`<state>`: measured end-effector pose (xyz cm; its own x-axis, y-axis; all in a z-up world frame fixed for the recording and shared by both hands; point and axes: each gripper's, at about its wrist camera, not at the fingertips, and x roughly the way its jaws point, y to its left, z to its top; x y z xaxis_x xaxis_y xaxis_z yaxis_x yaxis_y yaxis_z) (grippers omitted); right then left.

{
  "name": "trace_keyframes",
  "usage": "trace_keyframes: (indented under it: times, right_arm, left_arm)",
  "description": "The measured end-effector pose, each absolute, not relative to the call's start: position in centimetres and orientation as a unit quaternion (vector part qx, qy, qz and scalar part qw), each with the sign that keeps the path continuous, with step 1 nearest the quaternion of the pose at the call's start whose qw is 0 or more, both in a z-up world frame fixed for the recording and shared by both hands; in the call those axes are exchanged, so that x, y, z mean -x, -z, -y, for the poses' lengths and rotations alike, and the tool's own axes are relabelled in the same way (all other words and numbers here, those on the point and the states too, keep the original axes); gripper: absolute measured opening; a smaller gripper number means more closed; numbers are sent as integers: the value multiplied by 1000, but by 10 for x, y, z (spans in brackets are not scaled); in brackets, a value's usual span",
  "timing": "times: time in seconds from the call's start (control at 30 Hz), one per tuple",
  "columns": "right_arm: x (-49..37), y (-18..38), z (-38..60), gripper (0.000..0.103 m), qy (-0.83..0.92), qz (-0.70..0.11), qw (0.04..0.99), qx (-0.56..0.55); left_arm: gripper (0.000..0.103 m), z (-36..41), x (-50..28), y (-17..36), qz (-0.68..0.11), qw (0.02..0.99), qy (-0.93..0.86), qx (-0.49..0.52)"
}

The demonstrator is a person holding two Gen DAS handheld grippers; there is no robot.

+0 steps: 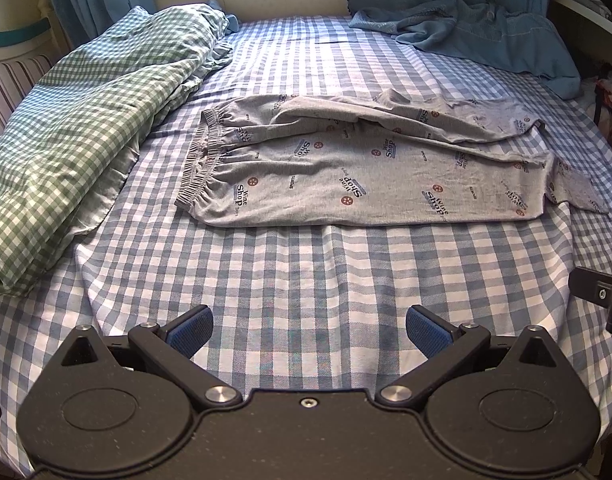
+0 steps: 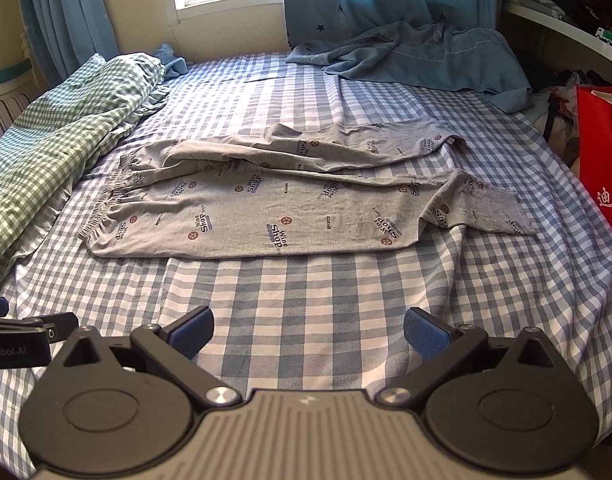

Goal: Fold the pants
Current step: 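Move both tools down toward the elastic waistband of the pants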

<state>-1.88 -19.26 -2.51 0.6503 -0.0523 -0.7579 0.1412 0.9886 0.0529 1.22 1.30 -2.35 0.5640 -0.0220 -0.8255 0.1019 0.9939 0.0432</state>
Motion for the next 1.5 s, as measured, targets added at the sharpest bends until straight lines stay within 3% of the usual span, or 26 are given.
trace_keyframes:
  times: [0.47, 0.83, 1.5]
  right_arm:
    - [-21, 15, 188, 103, 38, -422, 905, -42]
    - [-119, 31, 206, 103, -21, -474, 879, -44]
    - [-259, 54, 264, 103, -64, -466, 883, -11]
  left_arm:
    - [102, -32, -63, 20, -474, 878, 39, -57]
    - [102, -37, -121, 16, -501, 863, -35, -53]
    - [102, -22, -250, 4, -500, 861, -79, -55]
